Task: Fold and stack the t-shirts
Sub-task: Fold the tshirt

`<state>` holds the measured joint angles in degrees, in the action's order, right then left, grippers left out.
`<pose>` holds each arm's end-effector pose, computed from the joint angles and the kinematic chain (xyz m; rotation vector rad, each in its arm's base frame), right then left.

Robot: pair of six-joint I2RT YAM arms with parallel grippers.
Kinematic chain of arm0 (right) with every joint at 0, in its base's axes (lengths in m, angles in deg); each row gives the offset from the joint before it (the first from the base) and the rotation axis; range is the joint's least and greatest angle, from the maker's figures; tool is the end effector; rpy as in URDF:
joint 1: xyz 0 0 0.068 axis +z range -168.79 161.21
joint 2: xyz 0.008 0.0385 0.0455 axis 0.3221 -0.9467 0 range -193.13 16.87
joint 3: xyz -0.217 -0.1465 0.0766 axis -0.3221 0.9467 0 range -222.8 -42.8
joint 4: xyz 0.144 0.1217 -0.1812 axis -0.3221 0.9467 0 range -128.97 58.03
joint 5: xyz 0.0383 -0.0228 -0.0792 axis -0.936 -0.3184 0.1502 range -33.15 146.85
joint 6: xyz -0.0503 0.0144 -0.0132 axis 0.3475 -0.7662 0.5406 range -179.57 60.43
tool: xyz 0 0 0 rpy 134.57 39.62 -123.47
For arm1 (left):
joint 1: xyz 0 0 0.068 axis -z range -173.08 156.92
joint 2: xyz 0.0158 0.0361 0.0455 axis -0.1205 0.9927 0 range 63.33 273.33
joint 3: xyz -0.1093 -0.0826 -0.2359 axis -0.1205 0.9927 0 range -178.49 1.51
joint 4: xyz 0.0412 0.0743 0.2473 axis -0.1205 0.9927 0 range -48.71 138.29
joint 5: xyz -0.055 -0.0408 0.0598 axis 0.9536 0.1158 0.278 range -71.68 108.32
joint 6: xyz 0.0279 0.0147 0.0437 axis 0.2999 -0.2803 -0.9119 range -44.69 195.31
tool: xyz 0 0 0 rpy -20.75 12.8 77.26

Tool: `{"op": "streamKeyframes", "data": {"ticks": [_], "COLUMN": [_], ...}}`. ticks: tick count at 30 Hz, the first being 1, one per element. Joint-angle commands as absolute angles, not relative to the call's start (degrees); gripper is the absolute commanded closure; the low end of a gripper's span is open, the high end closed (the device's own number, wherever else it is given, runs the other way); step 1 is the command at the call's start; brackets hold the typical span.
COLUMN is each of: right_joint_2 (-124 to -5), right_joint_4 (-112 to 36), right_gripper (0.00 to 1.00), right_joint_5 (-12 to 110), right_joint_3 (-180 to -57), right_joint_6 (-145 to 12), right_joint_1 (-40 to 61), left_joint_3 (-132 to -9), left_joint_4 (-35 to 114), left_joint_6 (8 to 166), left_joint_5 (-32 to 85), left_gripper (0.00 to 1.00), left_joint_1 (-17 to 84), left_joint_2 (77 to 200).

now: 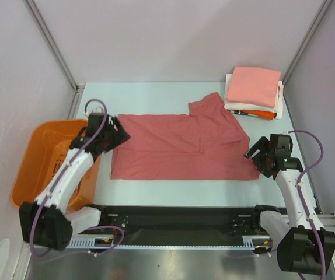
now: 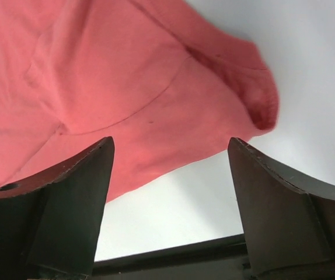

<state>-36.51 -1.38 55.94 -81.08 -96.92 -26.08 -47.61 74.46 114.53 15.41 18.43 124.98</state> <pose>0.1797 -0.0225 0.2323 0.9456 2.3211 0.2386 0.2193 -0.0427 0.2729 -0.5982 2.3216 -0.3631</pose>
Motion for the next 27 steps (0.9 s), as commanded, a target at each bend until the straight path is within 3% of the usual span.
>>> {"op": "streamKeyframes", "data": {"ticks": [1,11,15,19,27], "right_joint_2": [-35.33,-32.53,-25.77,-26.80,-27.16], "right_joint_4": [-3.28,-0.12,-3.19,-5.21,-3.90], "right_gripper": [0.16,0.13,0.12,0.12,0.11], "right_joint_5": [55.01,54.65,50.63,47.89,49.03], "right_joint_3": [-83.50,-84.29,-81.22,-80.07,-80.42], "right_joint_6": [-95.70,-93.76,-95.25,-96.23,-95.08], "right_joint_1": [-23.10,-20.02,-19.50,-18.97,-15.80], "left_joint_3": [-58.14,-93.56,-101.57,-109.12,-114.15], "left_joint_4": [72.59,79.43,80.75,82.69,82.95], "left_joint_6": [111.17,102.65,99.66,99.04,99.57], "left_joint_5": [13.05,8.83,7.08,7.25,7.42], "left_gripper": [0.25,0.27,0.27,0.32,0.34], "left_joint_1": [18.53,14.40,12.12,10.53,9.38], "left_joint_2": [135.29,174.93,183.11,190.41,198.24]}}
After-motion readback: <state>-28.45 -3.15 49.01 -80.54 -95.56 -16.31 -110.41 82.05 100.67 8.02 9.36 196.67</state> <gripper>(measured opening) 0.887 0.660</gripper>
